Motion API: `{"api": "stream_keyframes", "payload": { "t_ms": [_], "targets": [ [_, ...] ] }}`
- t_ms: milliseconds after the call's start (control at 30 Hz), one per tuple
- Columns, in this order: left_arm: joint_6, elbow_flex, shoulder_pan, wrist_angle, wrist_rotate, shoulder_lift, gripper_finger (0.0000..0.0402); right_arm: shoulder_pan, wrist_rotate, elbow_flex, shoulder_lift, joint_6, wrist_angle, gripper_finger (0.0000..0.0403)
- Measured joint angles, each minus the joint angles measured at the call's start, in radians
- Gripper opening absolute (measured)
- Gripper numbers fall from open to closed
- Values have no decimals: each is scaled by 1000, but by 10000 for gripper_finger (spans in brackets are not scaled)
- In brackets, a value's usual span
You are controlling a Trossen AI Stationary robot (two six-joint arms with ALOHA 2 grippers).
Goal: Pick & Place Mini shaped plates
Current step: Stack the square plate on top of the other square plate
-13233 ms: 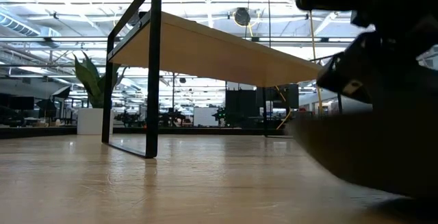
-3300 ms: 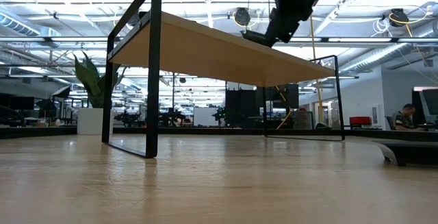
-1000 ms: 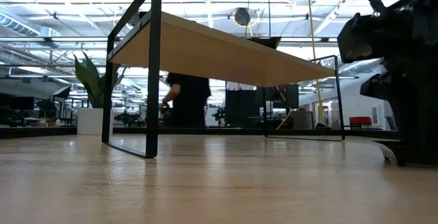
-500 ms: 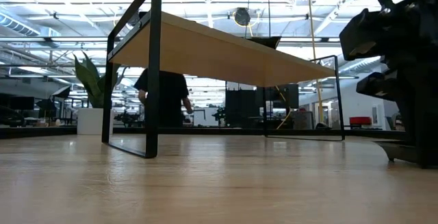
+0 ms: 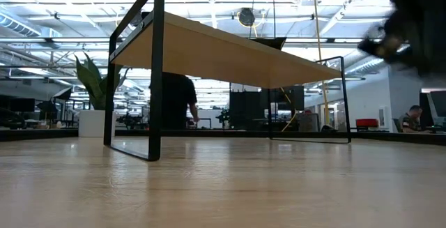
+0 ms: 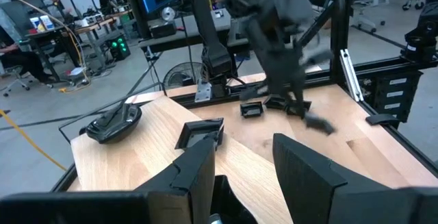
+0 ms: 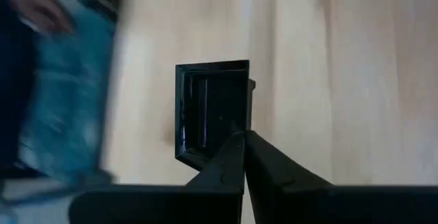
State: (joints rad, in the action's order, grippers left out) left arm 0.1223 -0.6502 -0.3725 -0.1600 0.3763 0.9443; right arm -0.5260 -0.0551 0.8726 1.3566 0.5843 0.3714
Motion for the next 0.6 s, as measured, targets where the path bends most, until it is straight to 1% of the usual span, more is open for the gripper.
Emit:
{"api": "stream_keyframes", "payload": {
  "t_ms": [100,167,267,400,500,600],
  "targets": [
    [0,0,0,0,0,0,152,30,-2,7,-84,-26,-49,0],
    [0,0,0,0,0,0,152,61,-2,40,-124,-55,-20,0],
    [0,0,0,0,0,0,152,116,6,144,-155,-145,92,0],
    [0,0,0,0,0,0,152,206,32,325,-133,-268,265,0],
    [0,0,0,0,0,0,152,287,30,454,-87,-343,368,0],
    [0,0,0,0,0,0,152,369,22,553,-35,-416,450,0]
  ]
}}
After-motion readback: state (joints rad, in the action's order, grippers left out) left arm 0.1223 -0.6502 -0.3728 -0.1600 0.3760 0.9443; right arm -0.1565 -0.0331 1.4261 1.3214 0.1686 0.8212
